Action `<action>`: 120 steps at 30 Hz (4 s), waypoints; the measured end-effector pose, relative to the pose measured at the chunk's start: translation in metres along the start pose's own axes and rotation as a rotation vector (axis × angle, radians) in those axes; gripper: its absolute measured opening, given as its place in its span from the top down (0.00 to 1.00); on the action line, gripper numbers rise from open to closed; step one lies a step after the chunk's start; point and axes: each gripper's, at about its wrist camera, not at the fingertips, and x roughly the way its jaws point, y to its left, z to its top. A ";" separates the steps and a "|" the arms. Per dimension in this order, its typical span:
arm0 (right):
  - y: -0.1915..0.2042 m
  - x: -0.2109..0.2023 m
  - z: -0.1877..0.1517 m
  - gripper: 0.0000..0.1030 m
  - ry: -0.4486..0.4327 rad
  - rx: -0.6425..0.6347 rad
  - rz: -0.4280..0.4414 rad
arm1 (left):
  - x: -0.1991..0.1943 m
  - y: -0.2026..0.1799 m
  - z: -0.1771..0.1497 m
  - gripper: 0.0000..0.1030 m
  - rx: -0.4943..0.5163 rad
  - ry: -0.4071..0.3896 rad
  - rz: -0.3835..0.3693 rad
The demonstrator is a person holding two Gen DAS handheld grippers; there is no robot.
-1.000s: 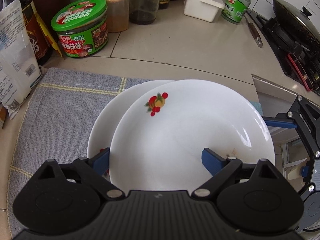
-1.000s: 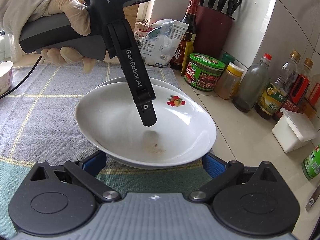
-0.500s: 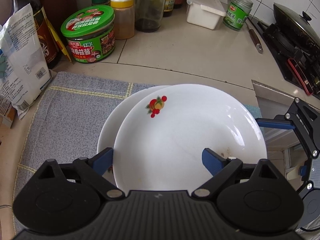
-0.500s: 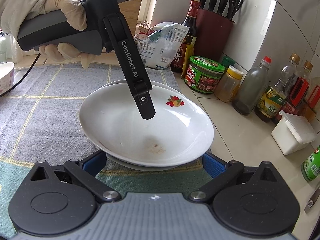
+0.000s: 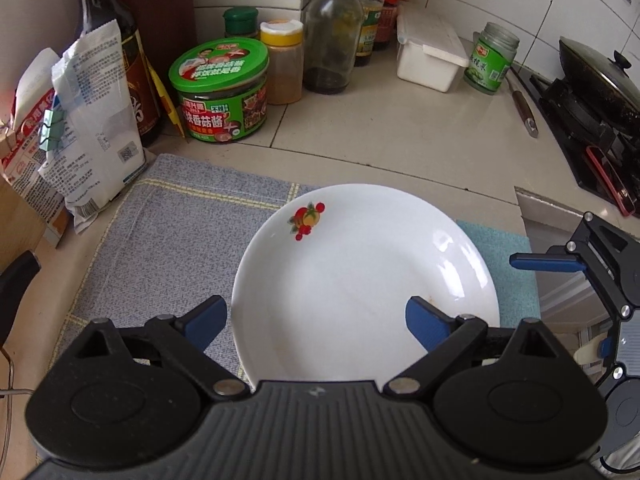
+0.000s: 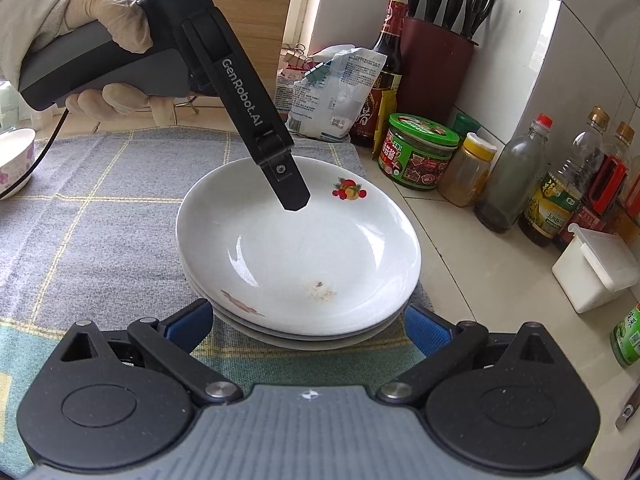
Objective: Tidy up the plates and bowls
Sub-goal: 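Open the left gripper and pull it back from the stack, then move both tools toward the pink-flowered white bowls on the mat, then move the left gripper to the rim of the large white bowl, then close the left gripper on the large white bowl rim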
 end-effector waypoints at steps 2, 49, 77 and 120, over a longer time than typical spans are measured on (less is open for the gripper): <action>-0.001 0.001 0.001 0.00 0.002 0.004 0.000 | -0.007 -0.003 -0.005 0.06 -0.002 -0.040 0.033; 0.233 -0.036 0.043 0.00 0.011 -0.259 0.490 | -0.242 -0.075 -0.367 0.02 -0.461 -0.274 0.630; 0.303 -0.020 0.022 0.00 0.098 -0.388 0.587 | -0.206 -0.033 -0.465 0.00 -0.495 -0.183 0.472; 0.323 -0.034 0.050 0.10 -0.002 -0.597 0.642 | -0.229 -0.003 -0.436 0.11 -0.081 -0.154 0.254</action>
